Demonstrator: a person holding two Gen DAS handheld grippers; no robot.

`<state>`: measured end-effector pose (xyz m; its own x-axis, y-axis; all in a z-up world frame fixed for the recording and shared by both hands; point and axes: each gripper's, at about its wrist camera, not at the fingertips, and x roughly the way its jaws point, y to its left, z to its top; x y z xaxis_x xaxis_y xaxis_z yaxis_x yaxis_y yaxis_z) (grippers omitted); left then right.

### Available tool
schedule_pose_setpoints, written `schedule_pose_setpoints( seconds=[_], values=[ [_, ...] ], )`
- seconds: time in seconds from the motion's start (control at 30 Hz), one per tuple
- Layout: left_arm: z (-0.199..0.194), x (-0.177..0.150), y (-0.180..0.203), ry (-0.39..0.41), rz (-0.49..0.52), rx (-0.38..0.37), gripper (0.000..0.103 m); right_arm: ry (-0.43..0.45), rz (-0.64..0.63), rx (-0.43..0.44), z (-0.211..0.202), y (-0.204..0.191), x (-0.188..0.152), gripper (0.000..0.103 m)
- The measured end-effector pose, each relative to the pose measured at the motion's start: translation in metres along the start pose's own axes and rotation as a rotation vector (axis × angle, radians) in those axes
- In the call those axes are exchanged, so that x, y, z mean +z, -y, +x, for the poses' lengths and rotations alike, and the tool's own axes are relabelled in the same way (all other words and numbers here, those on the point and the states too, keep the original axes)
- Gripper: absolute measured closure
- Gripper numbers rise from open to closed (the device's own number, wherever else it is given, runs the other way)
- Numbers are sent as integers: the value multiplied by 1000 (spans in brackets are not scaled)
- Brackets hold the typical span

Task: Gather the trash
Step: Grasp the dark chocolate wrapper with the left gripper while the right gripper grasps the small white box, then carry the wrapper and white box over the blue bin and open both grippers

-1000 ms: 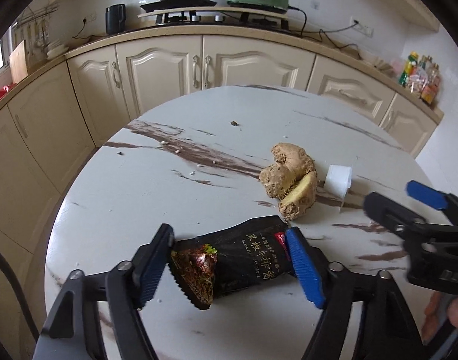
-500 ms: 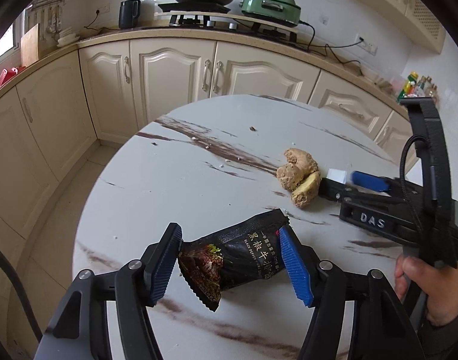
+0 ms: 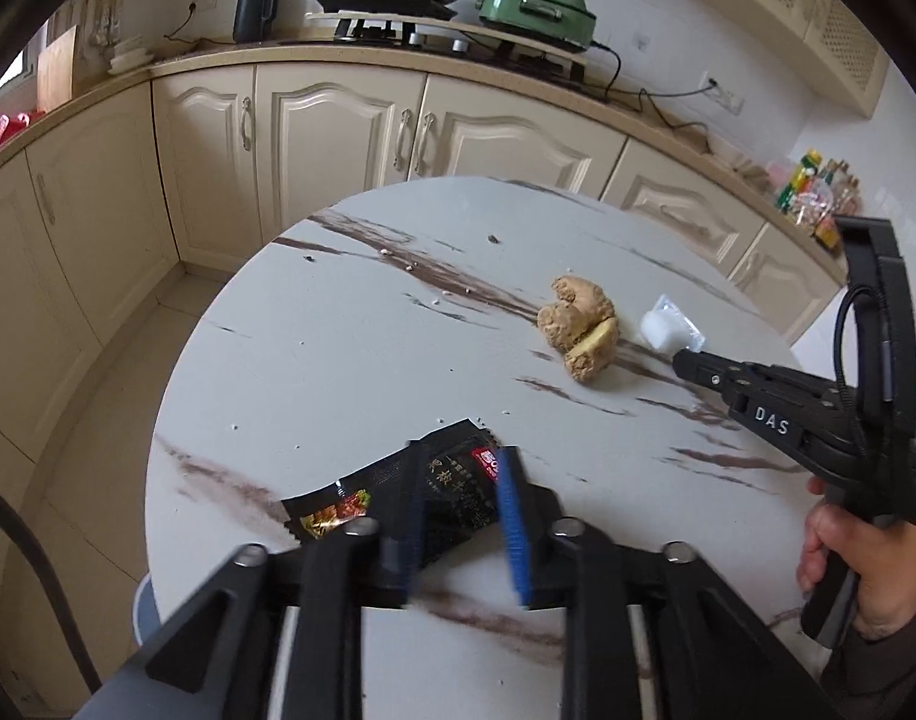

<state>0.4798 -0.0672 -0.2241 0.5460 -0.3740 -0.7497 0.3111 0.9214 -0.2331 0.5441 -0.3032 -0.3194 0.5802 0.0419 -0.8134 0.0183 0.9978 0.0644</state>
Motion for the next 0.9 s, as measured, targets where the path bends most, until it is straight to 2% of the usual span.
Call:
schedule_pose_setpoints(
  seconds=[0.2,0.23,0.3,0.33,0.37,0.47,0.63,0.77,0.83,0.9],
  values=[
    [-19,-4,-14,12,-21,2,76,26,28,29,-12,1,-3,101],
    [-22,-3,-17,14,-27,-3,70,18,22,24,-13,1,-5,101],
    [-29,-6,-22,30,-42,-16,53,27,27,31,-18,1,-8,101],
    [-32,-8,-23,37,-45,-13,41,27,33,39,-19,1,-11,101],
    [-33,-10,-24,38,-42,-8,35,33,40,47,-22,2,-14,101],
    [-34,-18,-20,24,7,8,34,37,48,63,-31,0,-26,101],
    [-19,-25,0,6,130,80,34,32,54,86,-40,-6,-45,101],
    [-3,-31,19,13,255,164,38,34,54,102,-48,-11,-54,101],
    [-2,-34,24,27,285,164,46,34,48,108,-51,-13,-56,101],
    [1,-35,26,28,289,158,46,41,43,113,-54,-14,-56,101]
  ],
)
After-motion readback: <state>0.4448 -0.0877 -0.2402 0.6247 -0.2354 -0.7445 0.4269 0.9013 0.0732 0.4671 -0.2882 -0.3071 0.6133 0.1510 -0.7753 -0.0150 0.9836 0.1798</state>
